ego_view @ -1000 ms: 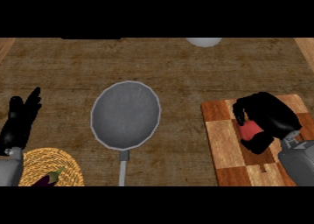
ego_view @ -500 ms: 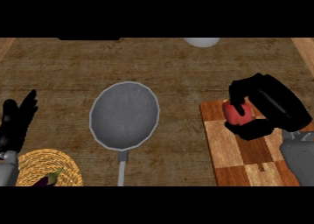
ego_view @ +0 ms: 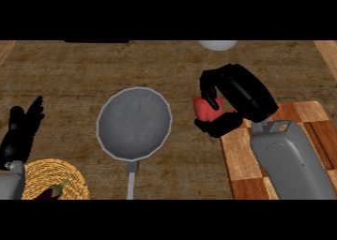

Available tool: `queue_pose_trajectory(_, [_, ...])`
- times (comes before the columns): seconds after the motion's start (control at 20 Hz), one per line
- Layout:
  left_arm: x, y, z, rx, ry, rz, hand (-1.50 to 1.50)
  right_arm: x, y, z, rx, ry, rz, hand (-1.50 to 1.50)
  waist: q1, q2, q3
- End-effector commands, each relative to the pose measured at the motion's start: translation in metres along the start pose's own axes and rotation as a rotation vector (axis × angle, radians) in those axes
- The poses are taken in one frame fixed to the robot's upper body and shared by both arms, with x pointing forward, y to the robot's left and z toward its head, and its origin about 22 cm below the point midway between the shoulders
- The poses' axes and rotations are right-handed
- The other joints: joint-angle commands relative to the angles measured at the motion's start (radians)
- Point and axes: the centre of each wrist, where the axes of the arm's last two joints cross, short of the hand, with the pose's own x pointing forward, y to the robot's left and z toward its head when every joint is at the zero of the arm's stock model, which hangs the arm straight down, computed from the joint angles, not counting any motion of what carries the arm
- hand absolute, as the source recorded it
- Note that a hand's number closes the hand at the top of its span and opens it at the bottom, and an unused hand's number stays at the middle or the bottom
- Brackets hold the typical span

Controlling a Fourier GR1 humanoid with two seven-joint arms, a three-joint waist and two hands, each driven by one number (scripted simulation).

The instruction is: Pick the bell pepper from the cutting board and place it in the pan

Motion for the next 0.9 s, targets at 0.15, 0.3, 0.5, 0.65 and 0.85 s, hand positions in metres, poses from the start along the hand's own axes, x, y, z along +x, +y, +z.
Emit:
queue_pose_trajectory(0.15, [0.009,-0.003,-0.011,-0.016,-0.013,-0.010,0.00,0.036,0.064,-0.054,0.012,0.054,-0.114,1.50,0.020,0.007,0.000])
queue_pose_trajectory(0.3, [0.013,-0.004,0.001,-0.016,-0.004,-0.006,0.00,0.013,0.073,-0.065,0.037,0.084,-0.151,1.50,0.015,0.003,0.001])
queue_pose_trajectory(0.5, [0.012,-0.003,-0.010,-0.038,-0.034,-0.008,0.00,0.025,0.093,-0.094,0.062,0.119,-0.106,1.50,0.034,0.009,0.000])
queue_pose_trajectory(0.65, [0.009,-0.005,-0.005,-0.058,-0.041,-0.027,0.00,0.027,0.106,-0.100,0.077,0.143,-0.127,1.50,0.059,0.012,0.000])
queue_pose_trajectory(0.85, [0.023,-0.005,-0.018,-0.055,-0.061,-0.026,0.00,0.021,0.128,-0.094,0.104,0.136,-0.147,1.50,0.087,0.021,0.000])
